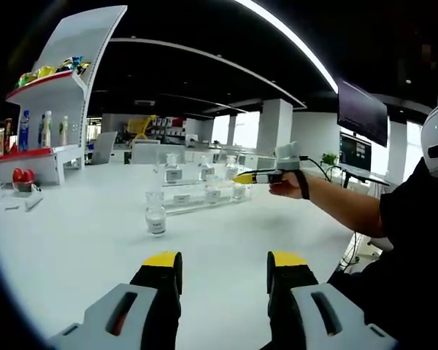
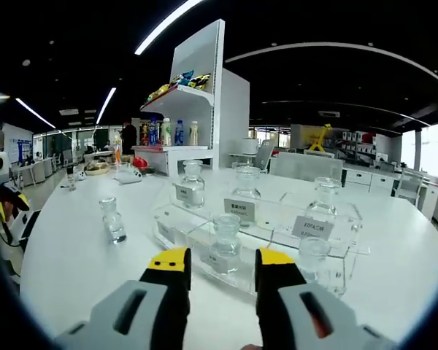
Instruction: Identify the label on the chemical reagent bottle, grasp the chemical reagent bottle, and place it in the designated position on the reagent rack
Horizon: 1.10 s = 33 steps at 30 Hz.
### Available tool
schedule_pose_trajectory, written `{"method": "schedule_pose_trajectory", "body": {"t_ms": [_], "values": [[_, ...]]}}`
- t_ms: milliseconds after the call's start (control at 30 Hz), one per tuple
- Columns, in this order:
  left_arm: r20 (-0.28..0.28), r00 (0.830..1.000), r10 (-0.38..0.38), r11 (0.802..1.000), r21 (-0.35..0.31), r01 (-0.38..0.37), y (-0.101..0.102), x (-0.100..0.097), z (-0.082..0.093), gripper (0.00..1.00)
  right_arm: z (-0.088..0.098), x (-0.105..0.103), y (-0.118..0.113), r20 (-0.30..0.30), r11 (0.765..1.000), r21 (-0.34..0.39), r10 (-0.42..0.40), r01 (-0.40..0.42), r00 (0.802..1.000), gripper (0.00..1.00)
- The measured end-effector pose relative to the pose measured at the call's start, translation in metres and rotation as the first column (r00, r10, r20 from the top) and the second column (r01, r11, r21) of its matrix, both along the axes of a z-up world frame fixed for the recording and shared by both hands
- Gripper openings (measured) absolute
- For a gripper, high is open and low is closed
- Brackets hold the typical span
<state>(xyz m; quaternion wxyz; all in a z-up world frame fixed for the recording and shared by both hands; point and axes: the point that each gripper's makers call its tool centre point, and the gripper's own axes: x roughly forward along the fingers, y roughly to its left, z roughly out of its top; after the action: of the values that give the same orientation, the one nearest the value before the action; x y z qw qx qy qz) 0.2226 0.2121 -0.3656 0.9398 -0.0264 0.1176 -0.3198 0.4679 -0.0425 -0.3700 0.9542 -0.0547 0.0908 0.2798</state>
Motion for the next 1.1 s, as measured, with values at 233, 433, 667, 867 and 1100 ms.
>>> {"method": "schedule_pose_trajectory", "body": {"t_ms": [233,433,667,867,1100], "values": [[0.000,1.000,-0.002,1.000,-0.001,0.002,-0.002,0.001,0.000,0.47,0.006,-0.010,-0.005,0.011,1.000,0.005,0.010,-0.010,1.000,0.35],[-0.004,1.000,-0.003,1.000,0.000,0.003,-0.003,0.002,-0.002,0.47,0.006,-0.017,-0.008,0.004,1.000,0.009,0.022,-0.022,1.000,0.36],[-0.002,1.000,0.008,1.000,0.002,-0.008,0.000,0.002,0.000,0.47,0.005,-0.026,-0.005,0.005,0.999,-0.003,0.052,-0.052,0.999,0.38],[-0.004,1.000,0.004,1.000,0.002,-0.004,-0.001,0.002,-0.002,0.47,0.006,-0.036,-0.006,0.005,0.998,-0.011,0.068,-0.068,0.998,0.38],[-0.003,1.000,0.003,1.000,0.000,-0.003,0.000,0.005,-0.001,0.47,0.018,-0.056,-0.012,0.032,0.997,-0.024,0.070,-0.069,0.997,0.38]]}}
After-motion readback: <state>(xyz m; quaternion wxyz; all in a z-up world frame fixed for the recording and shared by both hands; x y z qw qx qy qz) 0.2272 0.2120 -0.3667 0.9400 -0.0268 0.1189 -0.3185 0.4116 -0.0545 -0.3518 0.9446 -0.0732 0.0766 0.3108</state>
